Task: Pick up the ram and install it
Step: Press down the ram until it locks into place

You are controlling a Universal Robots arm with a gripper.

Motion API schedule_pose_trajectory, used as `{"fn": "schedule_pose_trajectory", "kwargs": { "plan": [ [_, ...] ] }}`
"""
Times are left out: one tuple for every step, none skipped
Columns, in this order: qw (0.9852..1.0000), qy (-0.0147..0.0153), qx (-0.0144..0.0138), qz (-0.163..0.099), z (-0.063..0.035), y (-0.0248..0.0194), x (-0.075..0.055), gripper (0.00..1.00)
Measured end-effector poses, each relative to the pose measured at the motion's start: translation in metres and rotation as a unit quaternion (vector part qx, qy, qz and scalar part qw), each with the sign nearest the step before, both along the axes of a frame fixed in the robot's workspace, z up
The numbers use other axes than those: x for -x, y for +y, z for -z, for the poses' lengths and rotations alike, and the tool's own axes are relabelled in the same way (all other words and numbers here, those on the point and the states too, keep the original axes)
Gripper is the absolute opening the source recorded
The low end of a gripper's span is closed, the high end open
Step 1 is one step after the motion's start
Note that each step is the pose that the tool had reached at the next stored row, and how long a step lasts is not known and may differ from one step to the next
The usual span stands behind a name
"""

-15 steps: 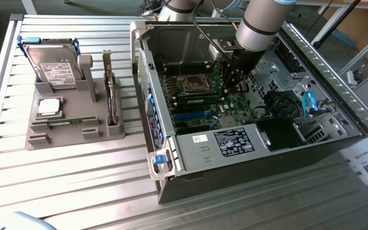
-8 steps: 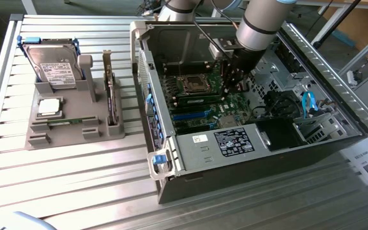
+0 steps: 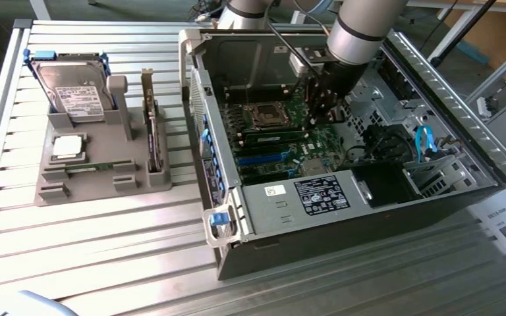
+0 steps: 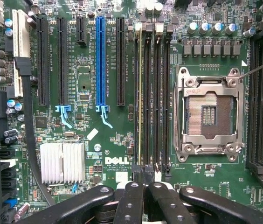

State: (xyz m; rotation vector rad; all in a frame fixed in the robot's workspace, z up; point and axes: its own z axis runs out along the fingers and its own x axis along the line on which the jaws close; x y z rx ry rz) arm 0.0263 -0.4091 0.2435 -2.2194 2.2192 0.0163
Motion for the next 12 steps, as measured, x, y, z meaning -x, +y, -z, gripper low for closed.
{"fn": "schedule_pose_trajectory", "kwargs": {
  "plan": [
    [1.0000,0.0000,0.0000,0.000,-0.0007,0.0000,0.0000,0.10],
    [1.0000,0.0000,0.0000,0.000,-0.0014,0.0000,0.0000,0.10],
    [1.0000,0.0000,0.0000,0.000,-0.0018,0.0000,0.0000,0.10],
    [1.0000,0.0000,-0.0001,0.000,-0.0018,0.0001,0.0000,0.10],
    [1.0000,0.0000,-0.0001,0.000,-0.0018,0.0001,0.0000,0.10],
    [1.0000,0.0000,-0.0002,0.000,-0.0018,0.0001,0.0000,0.10],
    [1.0000,0.0000,-0.0001,0.000,-0.0019,0.0000,0.0000,0.10],
    [1.0000,0.0000,0.0000,0.000,-0.0020,0.0000,0.0000,0.10],
    [1.0000,0.0000,0.0000,0.000,-0.0019,0.0000,0.0000,0.10],
    [1.0000,0.0000,0.0000,0.000,-0.0020,0.0000,0.0003,0.10],
    [1.0000,0.0000,0.0001,0.000,-0.0020,0.0000,0.0013,0.10],
    [1.0000,0.0000,0.0001,0.000,-0.0021,0.0000,0.0031,0.10]
  ]
}}
